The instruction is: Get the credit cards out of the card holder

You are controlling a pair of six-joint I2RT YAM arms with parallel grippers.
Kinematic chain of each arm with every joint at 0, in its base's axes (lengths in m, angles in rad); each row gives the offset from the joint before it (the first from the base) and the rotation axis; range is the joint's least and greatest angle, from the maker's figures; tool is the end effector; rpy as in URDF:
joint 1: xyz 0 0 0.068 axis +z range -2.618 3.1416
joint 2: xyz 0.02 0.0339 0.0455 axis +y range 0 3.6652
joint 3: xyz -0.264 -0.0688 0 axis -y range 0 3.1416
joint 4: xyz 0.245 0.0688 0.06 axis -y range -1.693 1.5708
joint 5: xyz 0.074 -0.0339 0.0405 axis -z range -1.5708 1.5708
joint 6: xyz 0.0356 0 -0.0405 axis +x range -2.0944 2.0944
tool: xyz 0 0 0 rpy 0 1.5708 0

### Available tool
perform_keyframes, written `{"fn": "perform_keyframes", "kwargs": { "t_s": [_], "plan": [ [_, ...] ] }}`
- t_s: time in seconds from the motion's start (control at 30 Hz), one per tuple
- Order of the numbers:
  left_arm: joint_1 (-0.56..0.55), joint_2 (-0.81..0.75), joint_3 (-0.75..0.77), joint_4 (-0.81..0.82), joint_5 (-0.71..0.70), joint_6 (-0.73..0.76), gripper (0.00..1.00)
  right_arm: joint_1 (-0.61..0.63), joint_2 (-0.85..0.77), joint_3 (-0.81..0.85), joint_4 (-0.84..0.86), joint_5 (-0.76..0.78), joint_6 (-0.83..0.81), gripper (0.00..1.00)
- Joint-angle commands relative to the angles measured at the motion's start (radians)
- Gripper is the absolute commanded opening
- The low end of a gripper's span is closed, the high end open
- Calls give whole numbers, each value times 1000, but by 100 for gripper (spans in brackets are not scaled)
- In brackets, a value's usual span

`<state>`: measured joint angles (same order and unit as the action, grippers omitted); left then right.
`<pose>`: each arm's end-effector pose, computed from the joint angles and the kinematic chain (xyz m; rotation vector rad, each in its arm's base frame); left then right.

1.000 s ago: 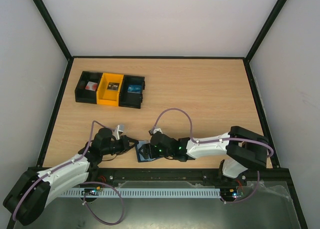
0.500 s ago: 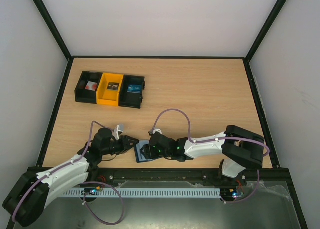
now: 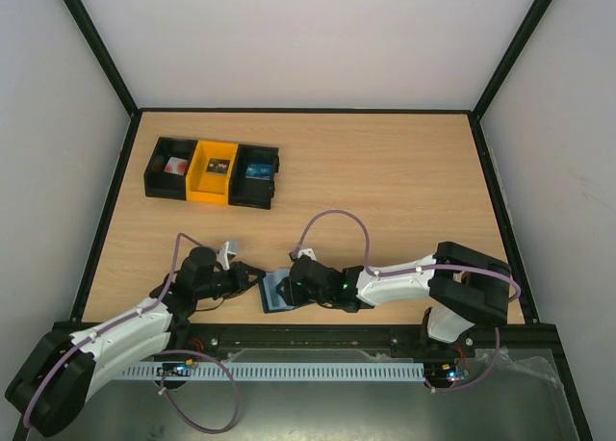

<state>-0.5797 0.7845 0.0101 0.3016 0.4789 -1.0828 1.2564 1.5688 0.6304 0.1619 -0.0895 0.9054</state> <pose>0.1117 -0.0927 0.1235 -0.2425 2.3396 -1.4341 0.0869 0.2775 0.1386 -0.5124 2.6040 1.0380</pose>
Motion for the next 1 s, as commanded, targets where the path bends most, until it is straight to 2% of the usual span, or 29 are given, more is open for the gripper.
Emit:
{"fn": "perform_keyframes", "kwargs": {
  "t_s": [0.0,0.17,0.3,0.43,0.53,0.63,0.73,0.97],
  "plan": [
    [-3,10,-20,-5,-19,20,10,5,-32,-14,-33,52,7,49],
    [-2,34,-11,0,-2,33,3,5,-66,-14,-81,100,13,48],
    [-2,46,-4,3,1,38,3,5,-98,-22,-122,150,14,41],
    [-2,60,1,9,8,40,3,5,-107,-24,-160,187,12,29],
    [-3,72,10,7,14,46,3,5,-118,-15,-215,239,22,28],
    [-2,84,25,7,25,54,3,5,-142,10,-285,274,30,31],
    [-2,92,36,9,29,59,3,5,-195,31,-319,276,28,38],
    [-3,94,36,21,38,55,3,4,-247,22,-199,160,-20,48]
  ]
}}
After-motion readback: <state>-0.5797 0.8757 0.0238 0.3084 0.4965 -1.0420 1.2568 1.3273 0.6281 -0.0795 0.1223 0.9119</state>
